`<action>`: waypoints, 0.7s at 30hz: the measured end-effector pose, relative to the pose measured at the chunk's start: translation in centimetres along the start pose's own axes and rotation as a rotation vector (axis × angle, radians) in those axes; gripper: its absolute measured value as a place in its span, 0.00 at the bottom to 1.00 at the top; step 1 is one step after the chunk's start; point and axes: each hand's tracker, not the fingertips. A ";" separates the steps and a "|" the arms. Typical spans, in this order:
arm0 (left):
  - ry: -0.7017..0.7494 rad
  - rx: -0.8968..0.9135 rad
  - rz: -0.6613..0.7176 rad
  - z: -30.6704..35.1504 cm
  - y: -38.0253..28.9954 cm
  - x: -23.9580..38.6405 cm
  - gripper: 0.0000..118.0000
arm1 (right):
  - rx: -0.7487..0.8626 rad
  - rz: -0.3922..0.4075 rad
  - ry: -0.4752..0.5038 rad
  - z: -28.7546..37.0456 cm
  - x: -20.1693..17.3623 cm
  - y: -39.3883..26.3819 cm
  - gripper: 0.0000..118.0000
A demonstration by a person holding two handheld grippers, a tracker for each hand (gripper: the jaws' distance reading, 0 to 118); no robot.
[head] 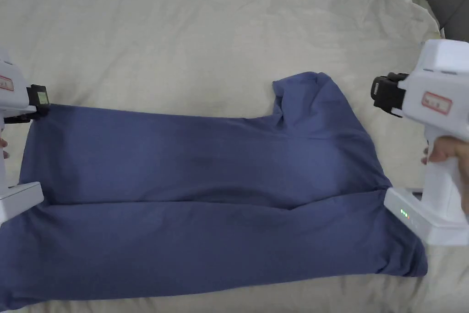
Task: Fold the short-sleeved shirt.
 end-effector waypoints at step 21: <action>0.017 0.001 0.076 -1.4 -0.6 -0.5 0.00 | -0.462 -0.157 -0.157 -18.1 5.2 -1.2 0.57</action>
